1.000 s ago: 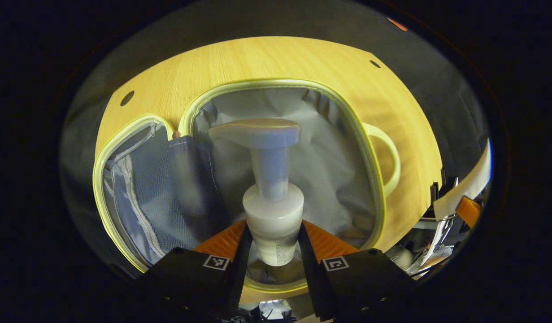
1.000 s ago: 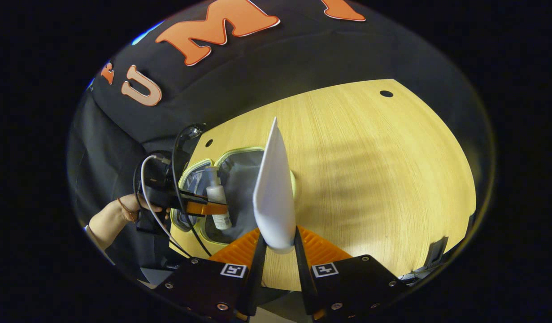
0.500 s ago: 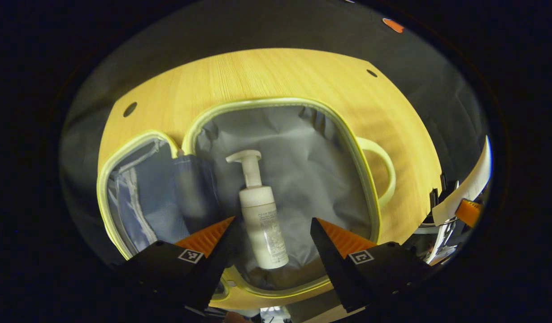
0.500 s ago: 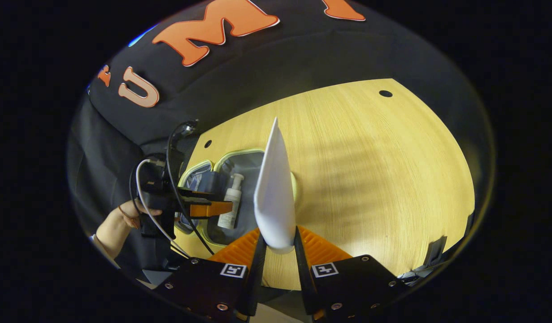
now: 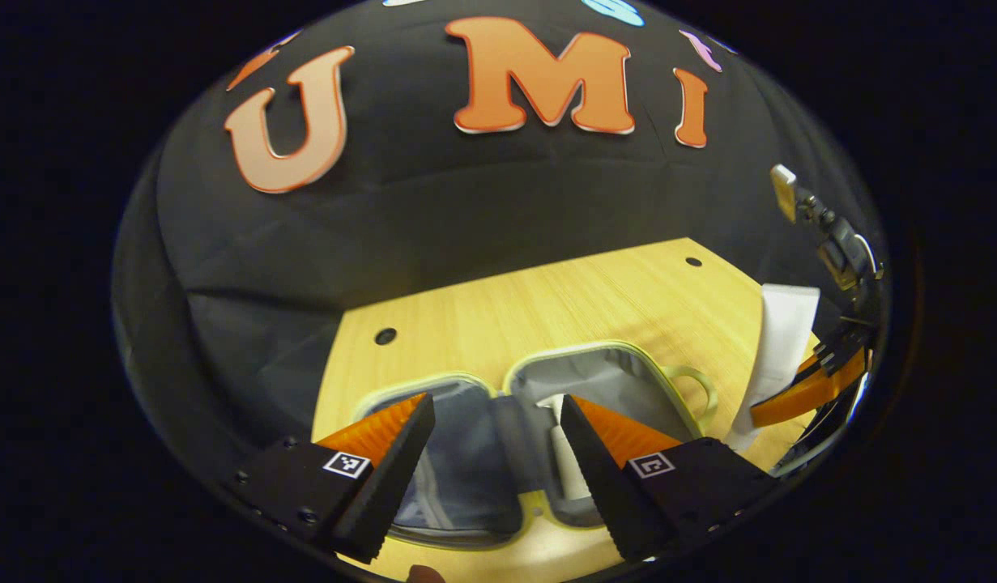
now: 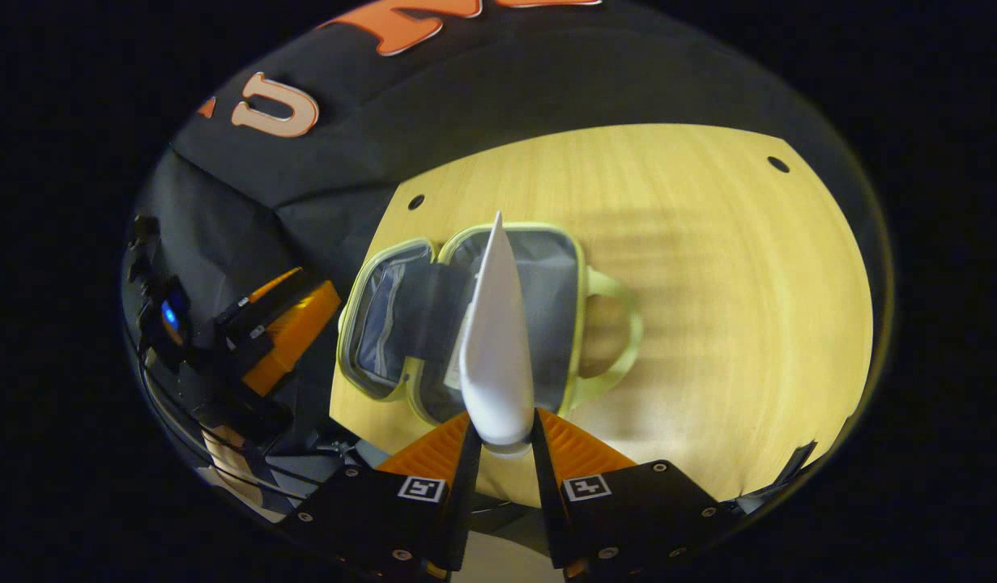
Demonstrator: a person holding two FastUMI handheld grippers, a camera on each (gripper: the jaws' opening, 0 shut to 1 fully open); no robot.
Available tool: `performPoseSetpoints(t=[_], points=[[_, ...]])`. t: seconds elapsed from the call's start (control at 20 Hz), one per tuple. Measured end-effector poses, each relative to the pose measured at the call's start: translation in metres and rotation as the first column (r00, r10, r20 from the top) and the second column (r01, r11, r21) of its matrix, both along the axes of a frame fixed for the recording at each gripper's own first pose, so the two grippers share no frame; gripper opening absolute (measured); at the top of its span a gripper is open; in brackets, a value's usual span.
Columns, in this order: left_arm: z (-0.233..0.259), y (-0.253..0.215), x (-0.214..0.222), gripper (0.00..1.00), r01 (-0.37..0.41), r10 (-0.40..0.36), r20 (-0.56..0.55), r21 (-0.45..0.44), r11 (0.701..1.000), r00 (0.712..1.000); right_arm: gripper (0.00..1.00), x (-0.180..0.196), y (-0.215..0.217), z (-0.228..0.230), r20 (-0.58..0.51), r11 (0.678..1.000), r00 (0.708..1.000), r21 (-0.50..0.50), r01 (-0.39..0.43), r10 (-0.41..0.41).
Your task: First open the suitcase, pack the skin care products into it, and then close the suitcase.
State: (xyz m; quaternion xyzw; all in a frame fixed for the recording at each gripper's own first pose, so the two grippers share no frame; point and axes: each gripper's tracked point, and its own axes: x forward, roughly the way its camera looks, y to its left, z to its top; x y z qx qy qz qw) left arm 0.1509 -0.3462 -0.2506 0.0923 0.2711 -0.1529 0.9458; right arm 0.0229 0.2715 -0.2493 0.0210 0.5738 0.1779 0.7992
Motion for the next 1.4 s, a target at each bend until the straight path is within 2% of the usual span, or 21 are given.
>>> performPoseSetpoints(t=[0.15, 0.35, 0.5, 0.75, 0.85, 0.95, 1.0, 1.05, 1.15, 1.25, 1.4], points=[[0.013, 0.044, -0.019, 1.00, -0.064, 0.065, 0.013, -0.057, 0.996, 0.998, 0.39, -0.006, 0.025, -0.028, -0.111, 0.999, 0.993, -0.034, -0.037, 0.033], [-0.004, 0.103, -0.035, 1.00, -0.147, 0.147, -0.006, -0.059, 0.987, 0.989, 0.39, 0.001, 0.034, -0.068, -0.211, 0.992, 0.977, -0.116, -0.045, 0.019], [-0.012, 0.141, -0.046, 1.00, -0.202, 0.202, -0.020, -0.060, 0.977, 0.979, 0.39, 0.014, 0.028, -0.091, -0.245, 0.982, 0.970, -0.181, -0.046, 0.000], [-0.027, 0.190, -0.050, 1.00, -0.260, 0.259, -0.024, -0.018, 0.965, 0.965, 0.39, 0.034, 0.016, -0.118, -0.266, 0.967, 0.961, -0.256, 0.006, -0.076], [-0.031, 0.197, -0.049, 1.00, -0.267, 0.266, -0.036, -0.019, 0.963, 0.963, 0.39, 0.038, 0.015, -0.123, -0.265, 0.964, 0.959, -0.265, 0.025, -0.097], [-0.032, 0.202, -0.044, 1.00, -0.272, 0.271, -0.039, -0.018, 0.962, 0.962, 0.41, 0.040, 0.022, -0.117, -0.267, 0.970, 0.955, -0.235, 0.067, -0.131], [-0.034, 0.201, -0.045, 1.00, -0.271, 0.270, -0.039, -0.015, 0.963, 0.962, 0.36, 0.045, 0.025, -0.115, -0.260, 0.972, 0.956, -0.221, 0.082, -0.140], [-0.035, 0.203, -0.044, 1.00, -0.271, 0.270, -0.038, -0.012, 0.963, 0.962, 0.60, 0.045, 0.028, -0.112, -0.246, 0.974, 0.959, -0.206, 0.090, -0.141], [-0.037, 0.210, -0.037, 1.00, -0.273, 0.273, -0.045, -0.009, 0.962, 0.961, 0.86, 0.042, 0.034, -0.099, -0.219, 0.980, 0.967, -0.175, 0.096, -0.134], [-0.041, 0.217, -0.033, 1.00, -0.280, 0.279, -0.054, -0.014, 0.960, 0.959, 0.96, 0.039, 0.042, -0.081, -0.188, 0.987, 0.975, -0.124, 0.100, -0.122], [-0.051, 0.235, -0.025, 1.00, -0.286, 0.283, -0.065, -0.042, 0.957, 0.957, 0.96, 0.035, 0.066, -0.042, -0.143, 0.987, 0.978, 0.033, 0.159, -0.153]])
